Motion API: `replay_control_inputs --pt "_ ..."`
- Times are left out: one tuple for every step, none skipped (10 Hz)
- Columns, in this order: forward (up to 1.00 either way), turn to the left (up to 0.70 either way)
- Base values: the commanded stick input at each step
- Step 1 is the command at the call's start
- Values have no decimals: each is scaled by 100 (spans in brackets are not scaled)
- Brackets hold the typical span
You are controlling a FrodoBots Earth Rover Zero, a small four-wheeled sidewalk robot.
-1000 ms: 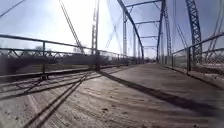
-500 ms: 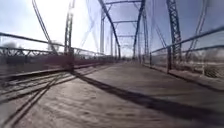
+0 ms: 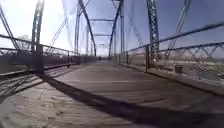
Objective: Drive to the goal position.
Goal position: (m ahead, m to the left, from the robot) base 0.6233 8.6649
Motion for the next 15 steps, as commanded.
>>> replay_control_inputs --pt "100 0" --pt "100 0" --pt "100 0" --pt "100 0" --pt "100 0" --pt "100 0" --pt "100 0" --pt "100 0" --pt "100 0" --pt "100 0" --pt "100 0" --pt "100 0" --pt "100 0" --pt "100 0" --pt "100 0"
